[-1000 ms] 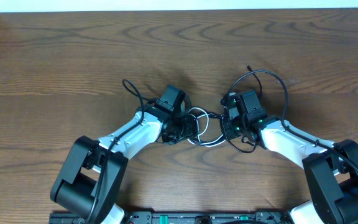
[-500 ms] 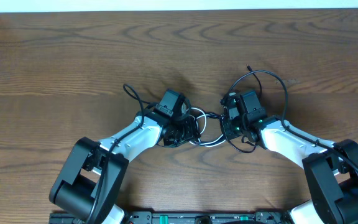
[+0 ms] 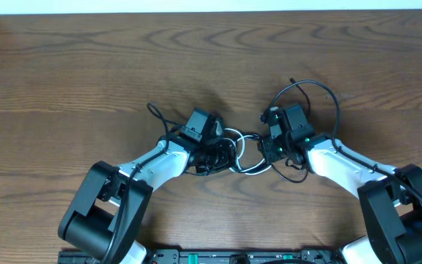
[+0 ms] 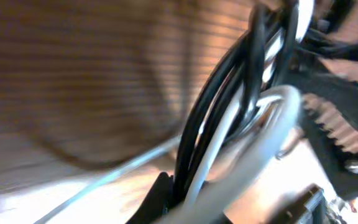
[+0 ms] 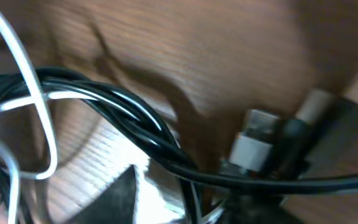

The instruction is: Untangle cables

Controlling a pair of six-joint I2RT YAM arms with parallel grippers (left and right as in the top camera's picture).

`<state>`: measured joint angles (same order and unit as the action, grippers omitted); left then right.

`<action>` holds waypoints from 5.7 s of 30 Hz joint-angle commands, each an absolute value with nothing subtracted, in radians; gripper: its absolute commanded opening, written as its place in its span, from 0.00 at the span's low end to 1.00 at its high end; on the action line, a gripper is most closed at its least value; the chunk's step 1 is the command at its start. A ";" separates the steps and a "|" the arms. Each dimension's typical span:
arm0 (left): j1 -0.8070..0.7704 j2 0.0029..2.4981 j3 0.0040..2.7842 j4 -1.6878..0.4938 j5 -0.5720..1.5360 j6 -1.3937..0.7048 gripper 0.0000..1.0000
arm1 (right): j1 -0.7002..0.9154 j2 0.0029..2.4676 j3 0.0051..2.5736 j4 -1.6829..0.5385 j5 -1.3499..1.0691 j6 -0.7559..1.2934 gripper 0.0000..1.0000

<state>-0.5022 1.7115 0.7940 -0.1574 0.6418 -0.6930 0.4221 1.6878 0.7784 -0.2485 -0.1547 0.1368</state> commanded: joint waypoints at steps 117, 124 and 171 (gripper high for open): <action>-0.770 1.698 0.795 -0.176 0.463 -0.796 0.32 | 0.326 1.597 0.750 -0.313 0.024 0.171 0.85; -0.778 1.715 0.795 -0.118 0.451 -0.800 0.32 | 0.326 1.604 0.749 -0.310 0.023 0.171 0.85; -0.771 1.616 0.951 -0.337 0.273 -0.929 0.13 | 0.258 1.514 0.750 -0.337 -0.082 0.231 0.86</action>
